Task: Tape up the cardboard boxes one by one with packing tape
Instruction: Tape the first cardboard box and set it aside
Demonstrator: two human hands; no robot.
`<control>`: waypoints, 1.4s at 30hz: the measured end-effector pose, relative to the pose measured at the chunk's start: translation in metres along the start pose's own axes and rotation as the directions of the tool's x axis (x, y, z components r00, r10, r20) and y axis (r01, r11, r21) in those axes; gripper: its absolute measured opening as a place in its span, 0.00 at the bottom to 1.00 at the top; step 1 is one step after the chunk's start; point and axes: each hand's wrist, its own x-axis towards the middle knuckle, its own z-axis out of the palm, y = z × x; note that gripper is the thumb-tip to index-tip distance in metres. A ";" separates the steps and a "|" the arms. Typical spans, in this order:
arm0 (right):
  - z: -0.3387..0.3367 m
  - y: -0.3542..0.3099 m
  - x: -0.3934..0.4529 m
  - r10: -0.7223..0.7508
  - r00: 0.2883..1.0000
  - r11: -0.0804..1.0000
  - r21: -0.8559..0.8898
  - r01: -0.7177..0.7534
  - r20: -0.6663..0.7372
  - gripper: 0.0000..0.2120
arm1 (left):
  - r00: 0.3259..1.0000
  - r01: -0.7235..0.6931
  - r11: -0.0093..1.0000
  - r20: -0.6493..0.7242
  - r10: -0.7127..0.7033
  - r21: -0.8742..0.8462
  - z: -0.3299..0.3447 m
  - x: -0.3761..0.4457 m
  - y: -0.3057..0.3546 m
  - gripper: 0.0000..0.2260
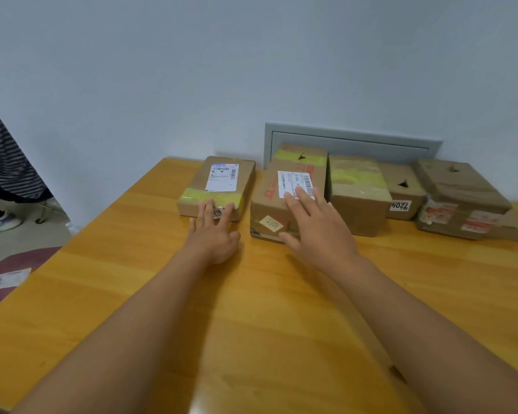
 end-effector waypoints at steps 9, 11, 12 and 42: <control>0.003 0.008 0.012 0.057 0.998 0.998 0.011 -0.057 0.019 0.30 | 0.997 -0.034 0.999 -0.066 0.034 0.005 -0.001 0.023 0.006 0.32; 0.003 0.009 0.010 0.046 0.999 0.999 0.005 -0.046 0.015 0.30 | 0.994 -0.038 0.999 -0.105 0.035 -0.024 -0.002 0.017 0.007 0.33; 0.003 0.008 0.009 0.037 0.999 0.999 0.001 -0.037 0.014 0.29 | 0.990 -0.043 0.998 -0.134 0.037 -0.039 -0.003 0.012 0.008 0.33; -0.030 0.027 -0.176 -0.094 0.915 0.954 0.228 0.196 -0.393 0.27 | 0.961 -0.224 0.946 0.217 0.174 0.235 -0.055 -0.169 0.088 0.47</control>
